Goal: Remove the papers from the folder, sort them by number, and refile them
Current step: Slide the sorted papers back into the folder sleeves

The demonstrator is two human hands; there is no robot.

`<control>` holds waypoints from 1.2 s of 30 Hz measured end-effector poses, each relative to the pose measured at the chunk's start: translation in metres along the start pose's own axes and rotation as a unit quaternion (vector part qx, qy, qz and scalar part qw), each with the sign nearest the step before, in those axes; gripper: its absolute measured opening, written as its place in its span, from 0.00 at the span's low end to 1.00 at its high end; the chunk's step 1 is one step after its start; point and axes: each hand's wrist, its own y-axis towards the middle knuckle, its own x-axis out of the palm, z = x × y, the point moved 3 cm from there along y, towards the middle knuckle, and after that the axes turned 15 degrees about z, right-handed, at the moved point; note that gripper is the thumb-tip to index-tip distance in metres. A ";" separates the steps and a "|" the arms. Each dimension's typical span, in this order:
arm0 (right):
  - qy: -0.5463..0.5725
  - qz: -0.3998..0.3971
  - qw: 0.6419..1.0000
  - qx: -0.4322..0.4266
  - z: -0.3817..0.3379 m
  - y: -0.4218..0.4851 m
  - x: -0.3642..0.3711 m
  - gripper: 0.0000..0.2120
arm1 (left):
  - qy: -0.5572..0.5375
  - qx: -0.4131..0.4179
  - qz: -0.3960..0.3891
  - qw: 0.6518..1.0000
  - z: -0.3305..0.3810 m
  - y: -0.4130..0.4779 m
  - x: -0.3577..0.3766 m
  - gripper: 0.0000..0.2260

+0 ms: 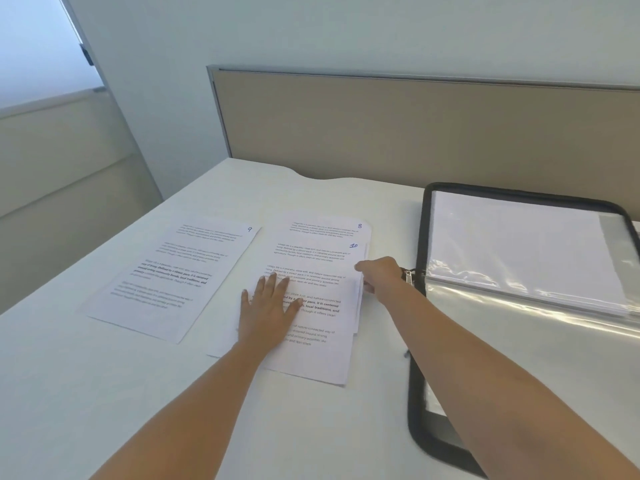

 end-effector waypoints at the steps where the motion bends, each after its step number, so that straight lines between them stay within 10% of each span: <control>1: 0.031 0.001 0.999 0.025 0.001 0.002 0.002 0.06 | -0.001 0.001 0.006 1.000 -0.001 0.000 0.001 0.27; 17: 0.131 0.023 0.991 0.012 0.005 0.009 0.004 0.09 | -0.003 0.008 -0.016 1.000 -0.020 0.010 -0.003 0.27; 26: 0.129 0.136 0.976 -0.115 -0.014 0.013 -0.033 0.06 | 0.003 -0.012 -0.022 1.000 -0.037 0.017 -0.007 0.27; 36: 0.090 0.285 0.952 -0.067 0.028 0.029 -0.110 0.09 | -0.010 -0.026 -0.009 1.000 -0.010 0.010 -0.013 0.23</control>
